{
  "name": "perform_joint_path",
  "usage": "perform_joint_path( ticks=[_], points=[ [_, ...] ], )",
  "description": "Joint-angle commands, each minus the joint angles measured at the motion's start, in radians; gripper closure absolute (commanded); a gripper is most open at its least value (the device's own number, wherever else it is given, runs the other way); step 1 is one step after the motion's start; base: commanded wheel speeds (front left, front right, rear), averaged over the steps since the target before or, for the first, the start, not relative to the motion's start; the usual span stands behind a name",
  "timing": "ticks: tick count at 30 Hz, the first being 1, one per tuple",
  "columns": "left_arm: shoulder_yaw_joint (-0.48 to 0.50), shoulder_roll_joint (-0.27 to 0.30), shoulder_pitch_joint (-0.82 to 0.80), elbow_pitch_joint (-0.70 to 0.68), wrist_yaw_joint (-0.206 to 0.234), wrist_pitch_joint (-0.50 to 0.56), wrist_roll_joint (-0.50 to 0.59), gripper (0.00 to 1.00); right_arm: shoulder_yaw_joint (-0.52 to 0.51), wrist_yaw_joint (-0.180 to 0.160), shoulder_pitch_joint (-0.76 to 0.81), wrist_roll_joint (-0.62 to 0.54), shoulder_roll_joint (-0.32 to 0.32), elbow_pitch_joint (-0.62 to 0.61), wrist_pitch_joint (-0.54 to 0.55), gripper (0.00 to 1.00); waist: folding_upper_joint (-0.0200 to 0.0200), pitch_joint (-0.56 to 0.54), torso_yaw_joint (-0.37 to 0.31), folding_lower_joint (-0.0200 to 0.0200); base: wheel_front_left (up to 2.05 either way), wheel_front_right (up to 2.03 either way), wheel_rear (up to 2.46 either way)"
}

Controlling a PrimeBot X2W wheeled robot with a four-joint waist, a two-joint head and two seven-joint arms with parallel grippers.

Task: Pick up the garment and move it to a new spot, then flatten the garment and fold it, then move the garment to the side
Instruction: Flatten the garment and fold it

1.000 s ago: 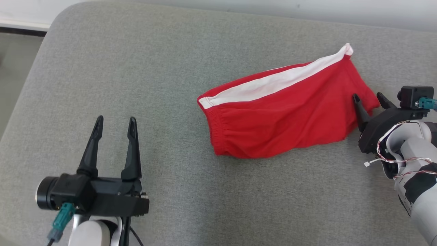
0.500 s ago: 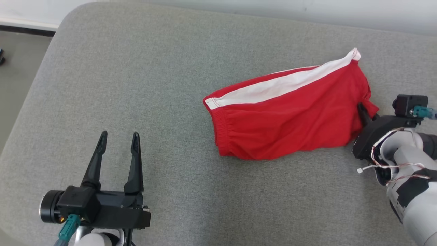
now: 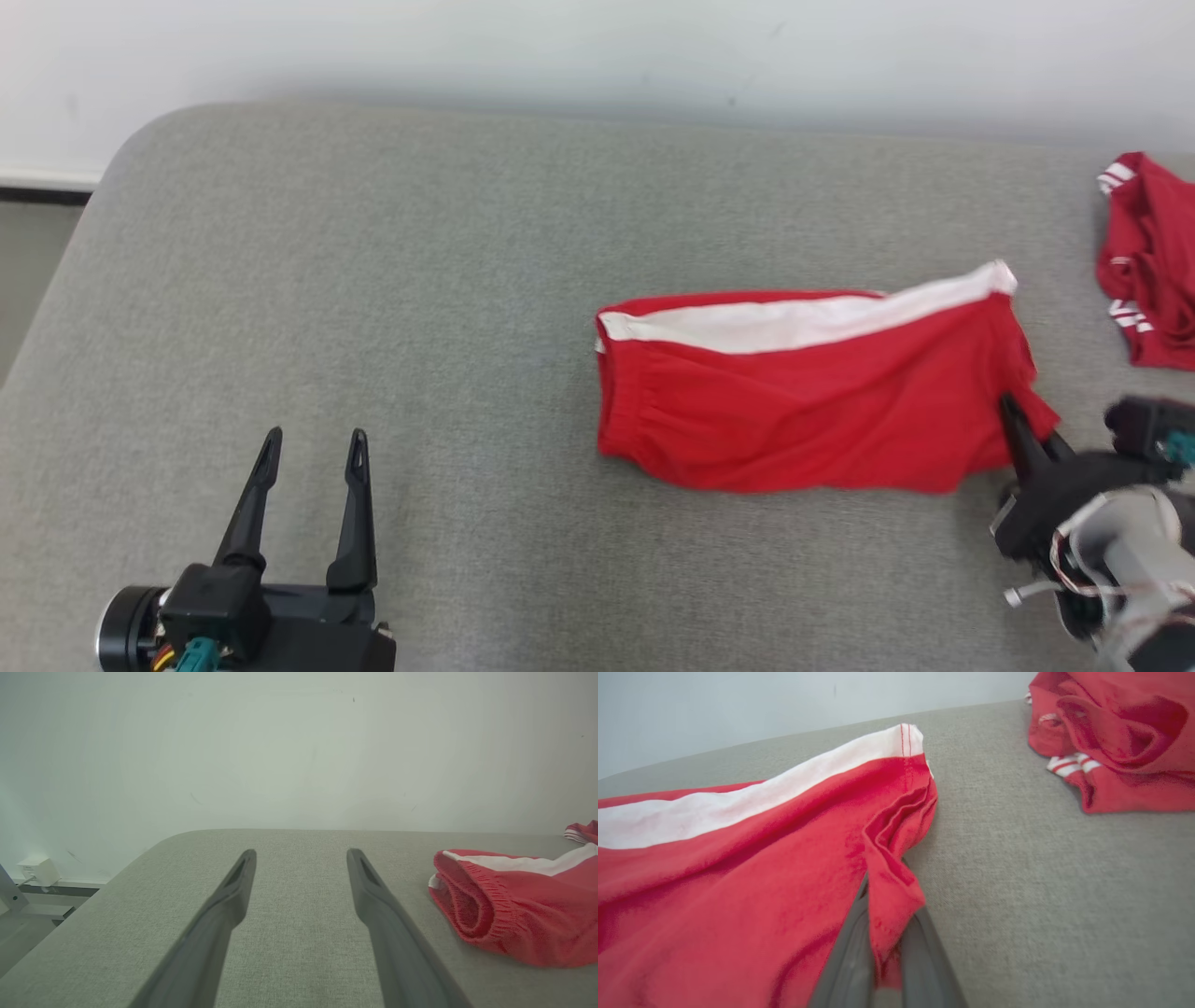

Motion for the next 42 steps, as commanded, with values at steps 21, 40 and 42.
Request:
perform_joint_path(
  ticks=[21, 40, 42],
  points=[
    [0.033, -0.001, 0.072, 0.004, -0.014, -0.003, 0.034, 0.00, -0.163, -0.003, 0.214, -0.015, -0.065, -0.145, -0.026, 1.00, 0.0001, -0.093, -0.096, 0.0001, 0.00, 0.00, 0.00],
    [0.024, -0.001, 0.060, -0.002, -0.015, -0.003, 0.021, 0.00, -0.097, -0.003, 0.272, -0.224, 0.099, -0.530, 0.149, 1.00, 0.0001, -0.097, -0.067, 0.0001, 0.00, 0.00, 0.00],
    [0.021, -0.001, 0.056, -0.002, -0.015, -0.003, 0.020, 0.00, -0.087, -0.003, 0.277, -0.236, 0.105, -0.536, 0.160, 1.00, 0.0001, -0.094, -0.061, 0.0001, 0.00, 0.00, 0.00]
  ],
)
